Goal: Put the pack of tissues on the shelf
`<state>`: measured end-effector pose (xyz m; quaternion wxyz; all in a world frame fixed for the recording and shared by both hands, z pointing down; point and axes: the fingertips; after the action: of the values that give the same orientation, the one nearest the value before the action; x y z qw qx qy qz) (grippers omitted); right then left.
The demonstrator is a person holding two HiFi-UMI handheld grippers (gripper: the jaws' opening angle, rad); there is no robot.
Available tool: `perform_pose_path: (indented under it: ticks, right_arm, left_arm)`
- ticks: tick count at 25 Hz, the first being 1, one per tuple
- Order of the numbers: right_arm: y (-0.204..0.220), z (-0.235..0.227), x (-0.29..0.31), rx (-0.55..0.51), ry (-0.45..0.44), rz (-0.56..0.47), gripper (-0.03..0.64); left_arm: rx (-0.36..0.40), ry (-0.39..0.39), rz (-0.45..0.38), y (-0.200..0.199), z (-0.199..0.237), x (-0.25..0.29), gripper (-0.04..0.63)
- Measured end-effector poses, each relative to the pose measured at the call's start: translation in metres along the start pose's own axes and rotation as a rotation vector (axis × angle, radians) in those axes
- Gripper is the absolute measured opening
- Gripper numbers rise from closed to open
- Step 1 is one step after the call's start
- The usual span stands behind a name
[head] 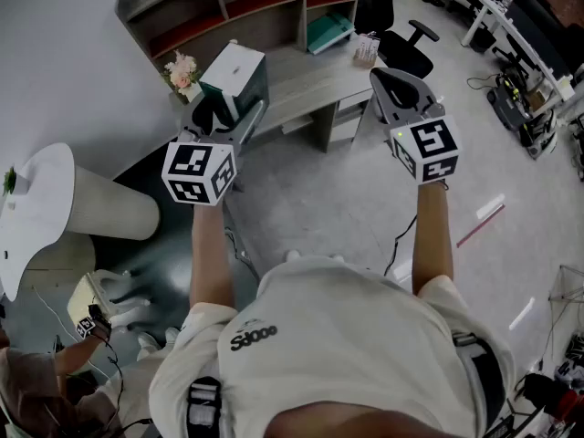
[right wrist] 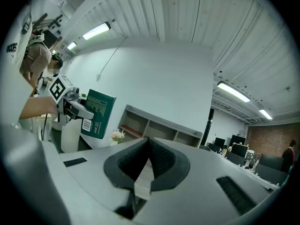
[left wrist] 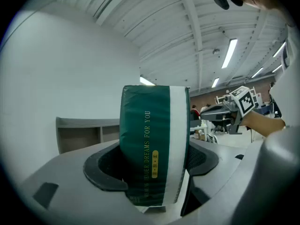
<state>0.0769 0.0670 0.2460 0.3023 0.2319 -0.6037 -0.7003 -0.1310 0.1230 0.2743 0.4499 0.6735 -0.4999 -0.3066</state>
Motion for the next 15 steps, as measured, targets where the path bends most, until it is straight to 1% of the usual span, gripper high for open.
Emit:
perform_pose_path:
  ticks: [8, 11, 15]
  right_arm:
    - [0.003, -0.011, -0.001, 0.001, 0.000, -0.002, 0.006]
    - [0.004, -0.018, -0.004, 0.024, 0.000, -0.018, 0.006]
    - [0.012, -0.031, -0.009, 0.062, -0.021, -0.012, 0.006]
  left_arm:
    - [-0.004, 0.002, 0.012, 0.000, -0.008, 0.008, 0.364]
    - [0.001, 0.001, 0.017, -0.004, -0.013, 0.013, 0.365]
    - [0.003, -0.010, 0.032, -0.007, -0.025, 0.020, 0.364]
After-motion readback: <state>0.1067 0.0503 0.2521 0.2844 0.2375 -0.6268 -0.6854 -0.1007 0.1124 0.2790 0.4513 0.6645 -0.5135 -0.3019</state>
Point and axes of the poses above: the fingertips, and each gripper's own axes: x forward along the fingers, z to its left, y out of its underside, and after that the axes turned 15 degrees about x, right-handed
